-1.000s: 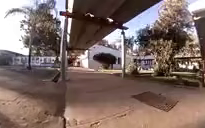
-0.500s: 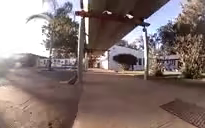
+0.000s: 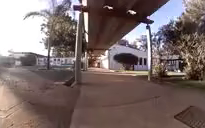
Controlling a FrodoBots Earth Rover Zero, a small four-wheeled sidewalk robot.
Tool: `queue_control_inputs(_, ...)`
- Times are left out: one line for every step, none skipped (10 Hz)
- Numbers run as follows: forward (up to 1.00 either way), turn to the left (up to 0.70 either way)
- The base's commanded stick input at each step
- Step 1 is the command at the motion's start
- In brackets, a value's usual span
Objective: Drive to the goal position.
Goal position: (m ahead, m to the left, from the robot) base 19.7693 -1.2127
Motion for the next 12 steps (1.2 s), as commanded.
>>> queue_control_inputs(0.70, 0.00)
queue_control_inputs(0.70, 0.00)
queue_control_inputs(0.70, 0.00)
queue_control_inputs(0.70, 0.00)
queue_control_inputs(0.70, 0.00)
queue_control_inputs(0.70, 0.00)
queue_control_inputs(0.70, 0.00)
queue_control_inputs(0.70, 0.00)
queue_control_inputs(0.70, 0.00)
queue_control_inputs(0.70, 0.00)
queue_control_inputs(0.70, 0.00)
queue_control_inputs(0.70, 0.00)
